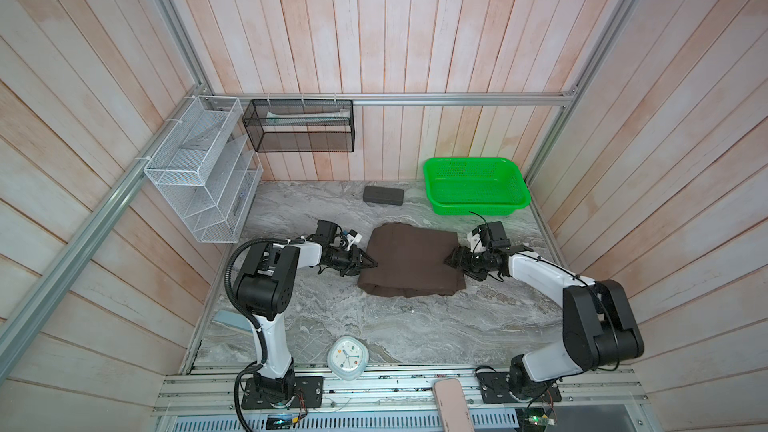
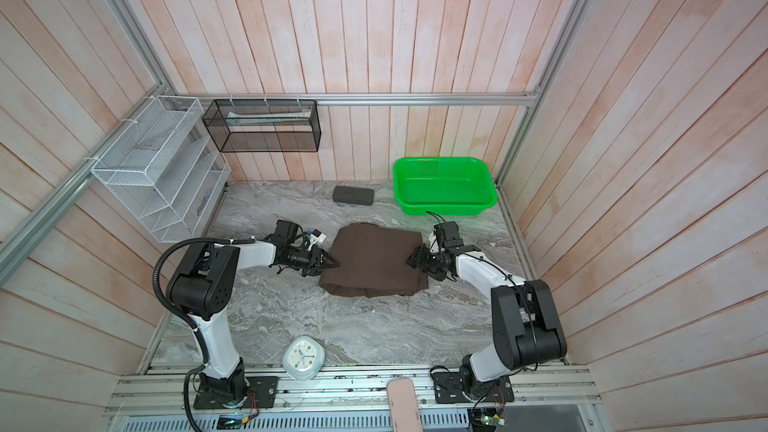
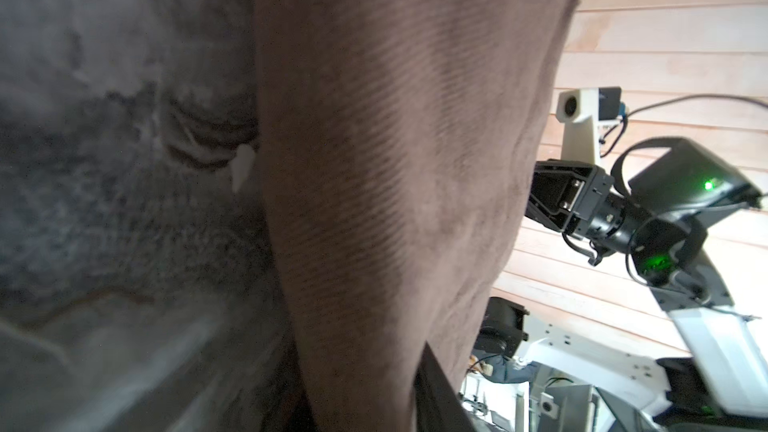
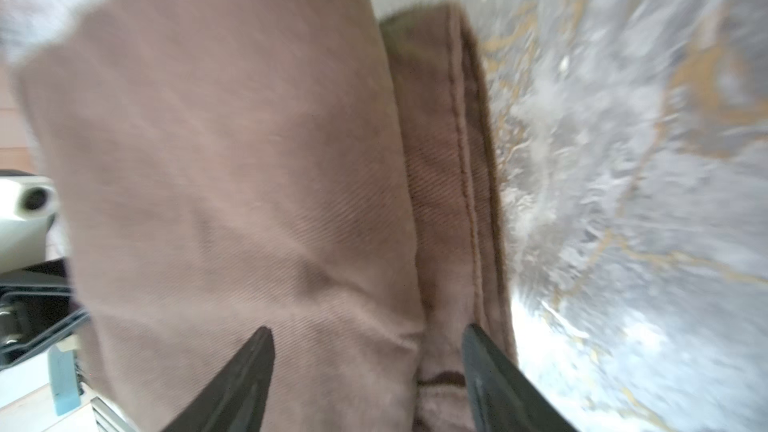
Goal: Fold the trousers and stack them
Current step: 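Grasp the bundle's near corner with the left gripper while the right holds, then lift the bundle with both grippers and carry it toward the wire rack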
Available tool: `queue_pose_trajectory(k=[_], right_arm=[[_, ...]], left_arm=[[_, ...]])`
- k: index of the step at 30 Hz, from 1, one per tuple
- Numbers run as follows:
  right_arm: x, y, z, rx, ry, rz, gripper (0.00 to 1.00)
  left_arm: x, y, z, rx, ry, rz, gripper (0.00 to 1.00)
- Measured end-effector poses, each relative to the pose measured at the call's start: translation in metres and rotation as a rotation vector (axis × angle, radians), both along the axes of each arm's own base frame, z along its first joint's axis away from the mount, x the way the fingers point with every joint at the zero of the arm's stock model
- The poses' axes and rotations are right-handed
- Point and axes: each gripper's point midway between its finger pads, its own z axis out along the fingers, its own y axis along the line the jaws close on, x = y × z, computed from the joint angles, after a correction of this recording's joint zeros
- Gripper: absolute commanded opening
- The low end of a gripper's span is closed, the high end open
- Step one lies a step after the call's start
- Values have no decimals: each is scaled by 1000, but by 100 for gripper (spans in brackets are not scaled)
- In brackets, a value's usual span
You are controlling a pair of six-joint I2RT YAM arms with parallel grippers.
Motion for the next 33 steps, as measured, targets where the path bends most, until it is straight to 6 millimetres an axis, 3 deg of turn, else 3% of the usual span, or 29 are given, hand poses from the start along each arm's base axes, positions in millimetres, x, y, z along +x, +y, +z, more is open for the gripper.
queue_pose_trajectory(k=[3, 6, 13, 21, 24, 27, 29, 30, 33], right_arm=[[5, -7, 16, 12, -50, -31, 92], [9, -14, 12, 6, -46, -50, 97], [0, -8, -27, 43, 48, -31, 98], [5, 11, -29, 148, 37, 12, 96], [6, 20, -29, 182, 21, 35, 79], [2, 25, -31, 203, 24, 44, 46], [0, 26, -32, 212, 26, 45, 9], [-1, 27, -30, 217, 25, 45, 0], [1, 30, -15, 230, -14, 53, 0]], left_arm=[[0, -1, 4, -7, -2, 2, 10], [1, -2, 13, -13, -21, 2, 7], [0, -3, 33, -22, -61, -2, 3], [0, -4, 33, -13, -58, -3, 0], [0, -5, 34, -5, -58, -2, 0], [2, -4, 38, 1, -65, 1, 0], [4, -5, 44, 1, -77, 2, 0], [5, -5, 47, 0, -86, 2, 0], [8, -5, 62, -6, -123, 3, 0]])
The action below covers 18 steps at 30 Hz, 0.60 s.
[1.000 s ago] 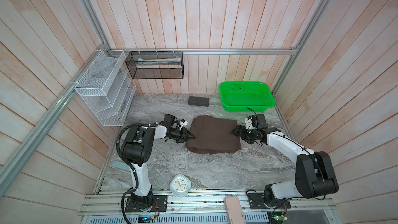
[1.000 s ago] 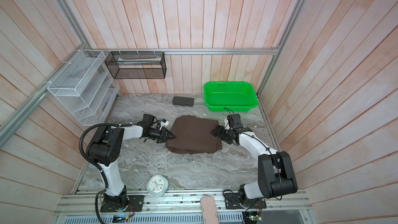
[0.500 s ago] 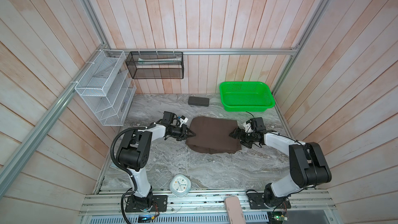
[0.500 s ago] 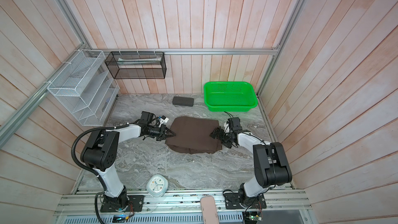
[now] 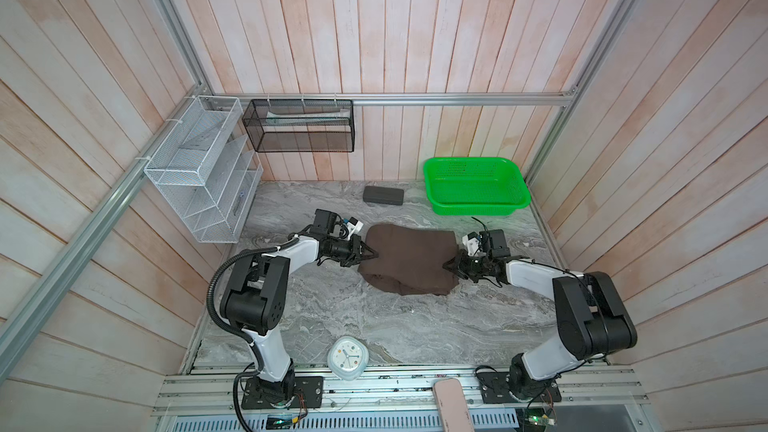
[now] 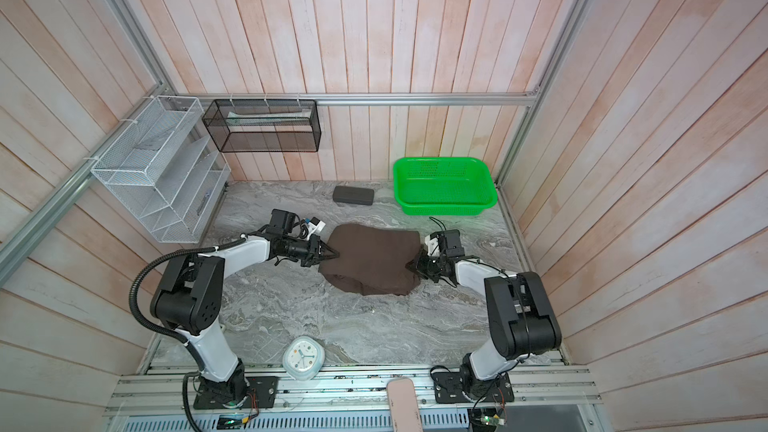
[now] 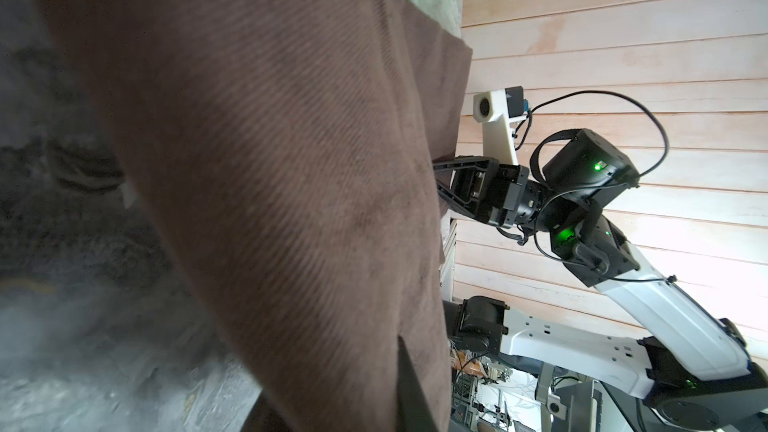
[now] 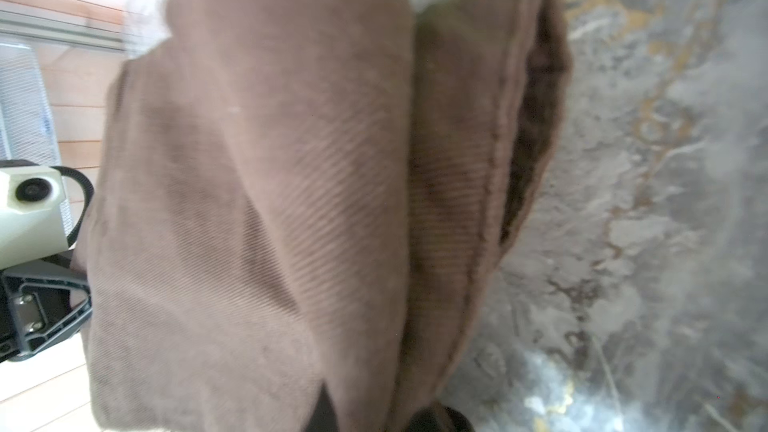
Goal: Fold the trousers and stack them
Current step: 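Lift the bundle with both grippers and carry it toward the wire rack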
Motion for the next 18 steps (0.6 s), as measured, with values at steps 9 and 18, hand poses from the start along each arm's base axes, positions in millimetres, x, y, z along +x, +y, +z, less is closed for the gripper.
queue_pose_trajectory(k=[9, 18], right_arm=[[23, 19, 98, 37, -189, 35, 0], [63, 63, 173, 79, -337, 104, 0]], left_arm=[[14, 8, 67, 19, -162, 46, 0], [58, 76, 143, 98, -386, 232, 0]])
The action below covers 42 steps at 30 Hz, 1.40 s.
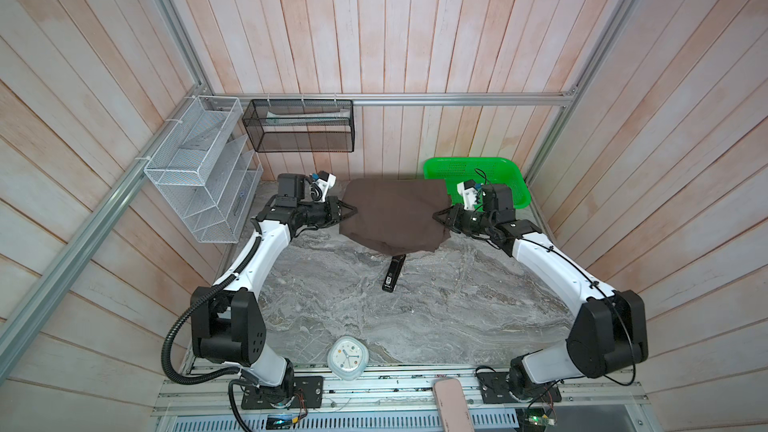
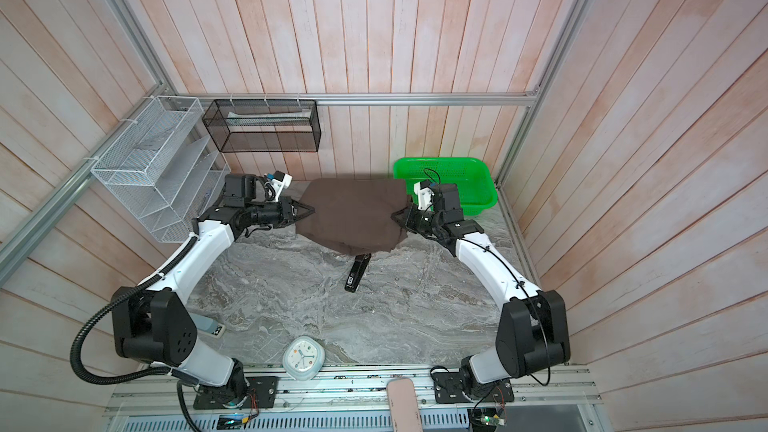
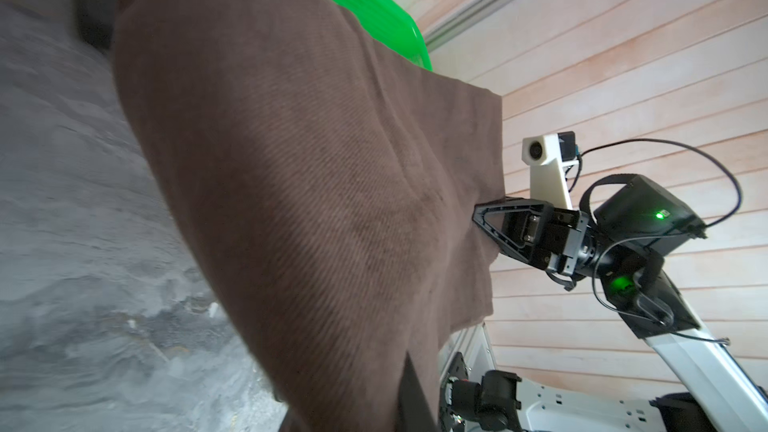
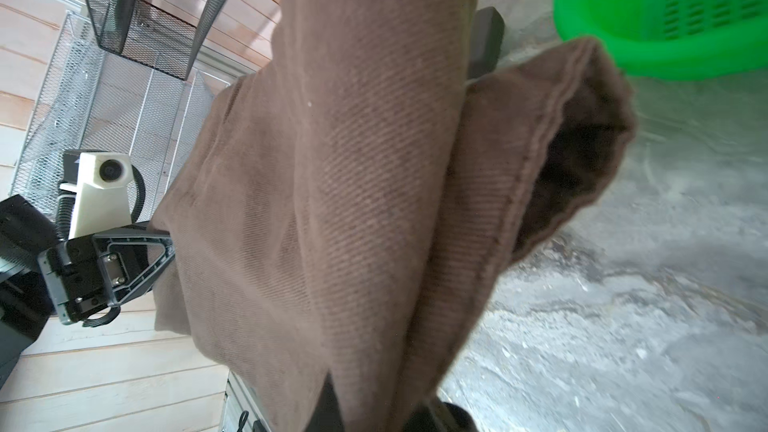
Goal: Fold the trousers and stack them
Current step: 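Lift the bundle with both grippers and carry it toward the wire rack, then lower the bundle beside the wire rack and open both grippers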
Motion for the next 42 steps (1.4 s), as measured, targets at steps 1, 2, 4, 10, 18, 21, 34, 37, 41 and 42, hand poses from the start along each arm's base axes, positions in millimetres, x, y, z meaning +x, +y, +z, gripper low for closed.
queue_pose_trajectory(k=[1, 2, 4, 10, 18, 21, 34, 37, 41, 42], right_arm=[[6, 9, -1, 2, 3, 14, 0], [10, 18, -4, 2, 12, 27, 0], [21, 38, -14, 2, 31, 62, 0], [57, 105, -47, 1, 66, 146, 0], [92, 169, -98, -11, 111, 191, 0], [100, 188, -120, -20, 138, 199, 0], [102, 163, -158, -204, 176, 58, 77], [97, 138, -130, -252, 121, 2, 77], [84, 115, -80, -260, 20, -53, 78], [81, 110, -71, -258, 2, -61, 78]], left_arm=[[4, 10, -2, 14, 0, 26, 0], [6, 19, -5, 28, 4, 51, 0], [12, 40, -14, 64, 21, 111, 0], [26, 99, -42, 200, 55, 279, 0], [42, 156, -107, 437, 157, 425, 0], [45, 175, -148, 522, 242, 455, 0], [44, 220, -133, 715, 278, 574, 70], [40, 192, -99, 712, 205, 567, 71], [39, 128, -79, 676, 147, 519, 71], [38, 117, -83, 669, 157, 511, 71]])
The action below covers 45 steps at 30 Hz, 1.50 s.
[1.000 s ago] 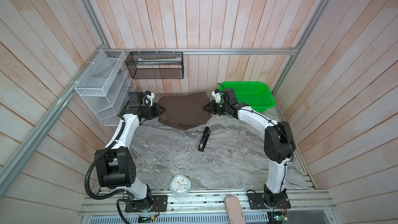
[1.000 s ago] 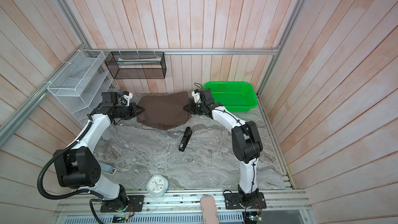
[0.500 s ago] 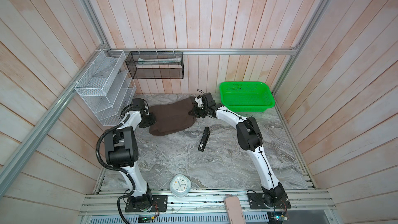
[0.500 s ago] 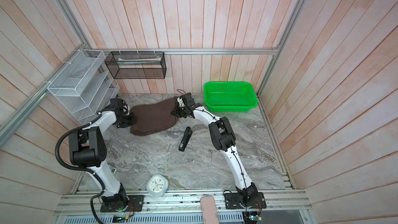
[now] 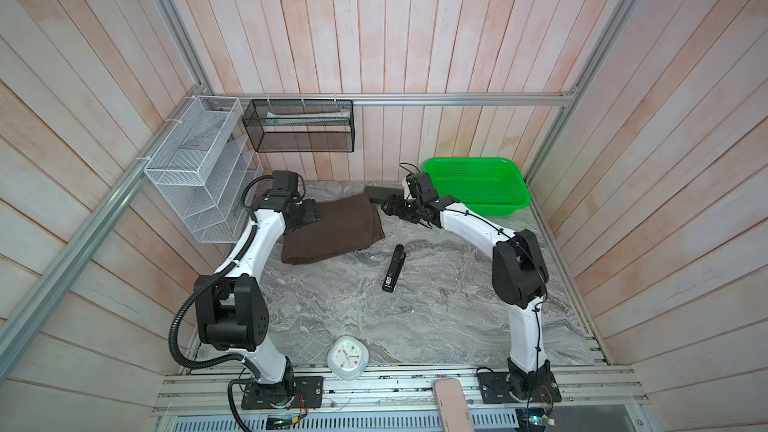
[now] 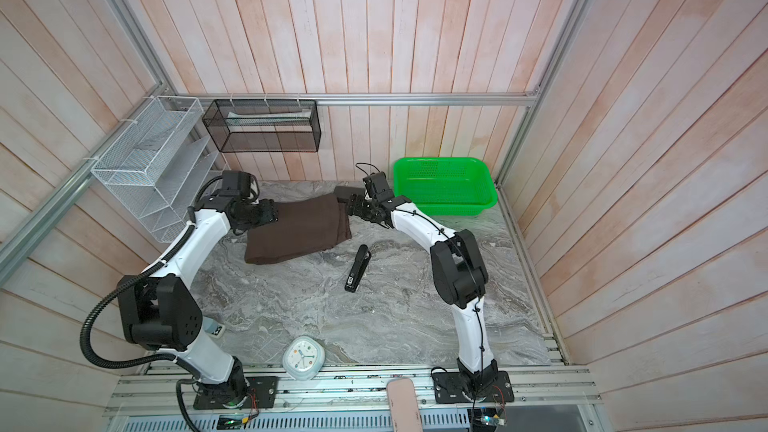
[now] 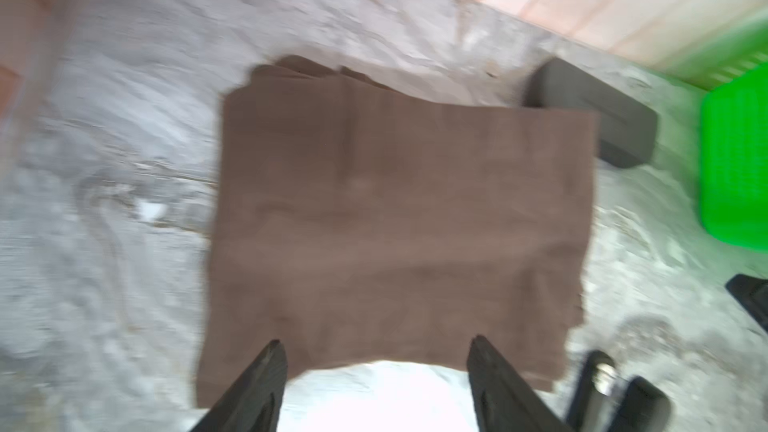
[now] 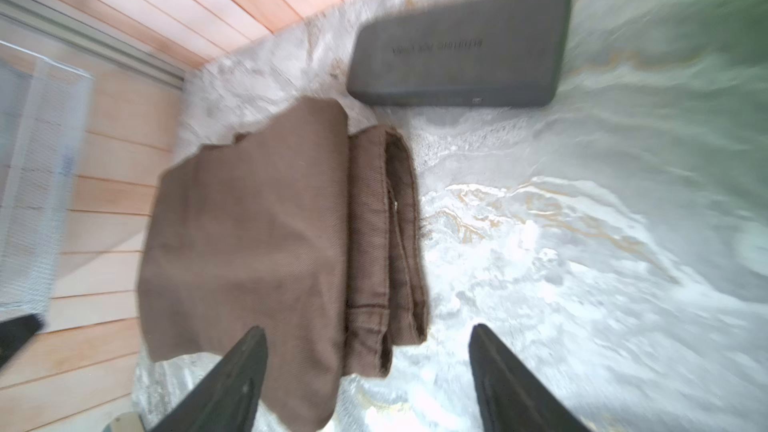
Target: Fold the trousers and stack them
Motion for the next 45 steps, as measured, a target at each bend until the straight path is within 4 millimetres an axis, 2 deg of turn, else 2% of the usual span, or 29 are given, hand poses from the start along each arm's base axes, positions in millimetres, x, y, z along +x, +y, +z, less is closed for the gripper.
queue_pose_trajectory(k=[2, 5, 10, 13, 16, 23, 27, 37, 41, 45], right_arm=[[-7, -8, 13, -1, -31, -10, 78], [-16, -18, 15, -17, -44, -21, 78], [-30, -33, 7, -58, -38, -33, 78], [-39, -43, 9, -73, -46, -42, 77], [-45, -55, 16, -78, -60, -56, 77], [-48, -88, 23, -94, -83, -113, 77], [-47, -98, 17, -107, -73, -127, 77], [-41, -118, 8, -131, -63, -155, 77], [-40, -126, 3, -144, -58, -163, 77], [-42, -134, 3, -155, -62, -170, 77]], left_arm=[[1, -16, -17, -13, 39, 18, 71], [5, -23, -54, -18, 110, 70, 72], [13, -20, -120, 7, 222, 149, 73], [19, -12, -147, 56, 268, 175, 73], [36, 3, -144, 81, 242, 202, 73], [77, 83, -146, 147, 222, 278, 74], [107, 112, -145, 195, 203, 292, 74], [164, 121, -140, 257, 144, 231, 75], [170, 121, -130, 269, 131, 199, 77], [170, 114, -109, 266, 103, 173, 79]])
